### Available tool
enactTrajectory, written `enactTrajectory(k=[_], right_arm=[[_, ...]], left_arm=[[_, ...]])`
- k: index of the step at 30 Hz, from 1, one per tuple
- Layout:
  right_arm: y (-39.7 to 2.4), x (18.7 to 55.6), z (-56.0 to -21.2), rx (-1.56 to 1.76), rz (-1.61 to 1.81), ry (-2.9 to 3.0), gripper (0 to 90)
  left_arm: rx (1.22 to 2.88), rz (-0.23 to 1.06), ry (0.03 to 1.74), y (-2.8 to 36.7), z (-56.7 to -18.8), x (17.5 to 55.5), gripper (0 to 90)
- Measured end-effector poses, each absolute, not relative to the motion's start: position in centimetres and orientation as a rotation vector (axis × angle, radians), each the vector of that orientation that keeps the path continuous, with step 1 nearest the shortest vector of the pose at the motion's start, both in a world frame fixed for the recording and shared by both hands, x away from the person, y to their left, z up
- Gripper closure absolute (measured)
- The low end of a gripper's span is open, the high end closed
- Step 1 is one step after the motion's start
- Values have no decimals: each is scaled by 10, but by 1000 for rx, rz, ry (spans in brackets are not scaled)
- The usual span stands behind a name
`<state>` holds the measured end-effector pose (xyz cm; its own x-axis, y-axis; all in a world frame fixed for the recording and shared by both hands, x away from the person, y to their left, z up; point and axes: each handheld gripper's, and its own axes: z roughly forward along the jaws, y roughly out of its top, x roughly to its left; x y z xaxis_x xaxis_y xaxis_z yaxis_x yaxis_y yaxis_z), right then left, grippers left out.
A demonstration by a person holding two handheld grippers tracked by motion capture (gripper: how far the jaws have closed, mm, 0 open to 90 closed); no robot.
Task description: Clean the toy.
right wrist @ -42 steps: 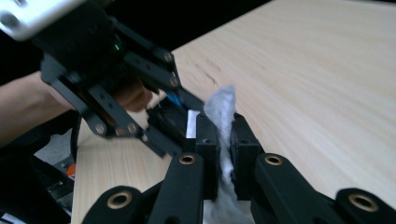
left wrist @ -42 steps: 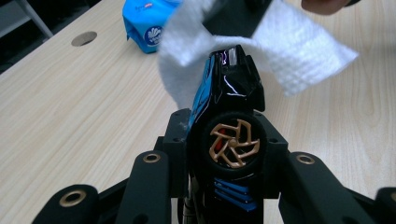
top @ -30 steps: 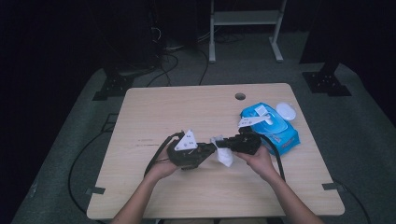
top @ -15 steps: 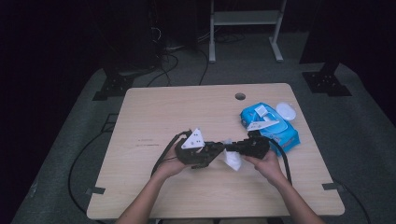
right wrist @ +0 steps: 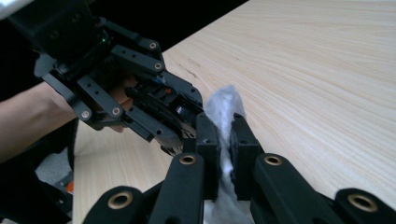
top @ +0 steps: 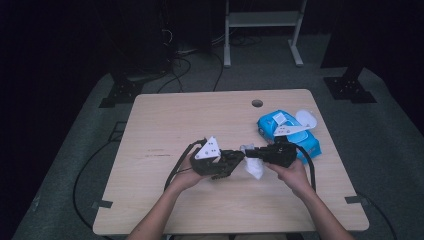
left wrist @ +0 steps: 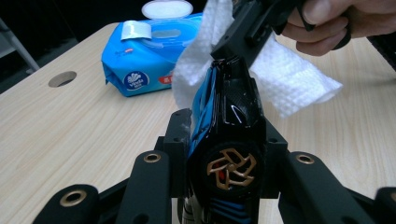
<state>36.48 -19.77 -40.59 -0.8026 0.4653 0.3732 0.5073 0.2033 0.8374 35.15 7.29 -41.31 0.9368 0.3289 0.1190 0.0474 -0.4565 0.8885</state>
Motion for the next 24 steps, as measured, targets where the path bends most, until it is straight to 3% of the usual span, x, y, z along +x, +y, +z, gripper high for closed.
enactTrajectory(k=[11,24], right_arm=[[-187,370,-433,-1008,-1585,-2430,846],[-193,367,-435,-1023,-1648,-2330,847]], left_arm=[[2046,339,261,74,-414,350,650],[2023,328,257,72,-411,352,649]])
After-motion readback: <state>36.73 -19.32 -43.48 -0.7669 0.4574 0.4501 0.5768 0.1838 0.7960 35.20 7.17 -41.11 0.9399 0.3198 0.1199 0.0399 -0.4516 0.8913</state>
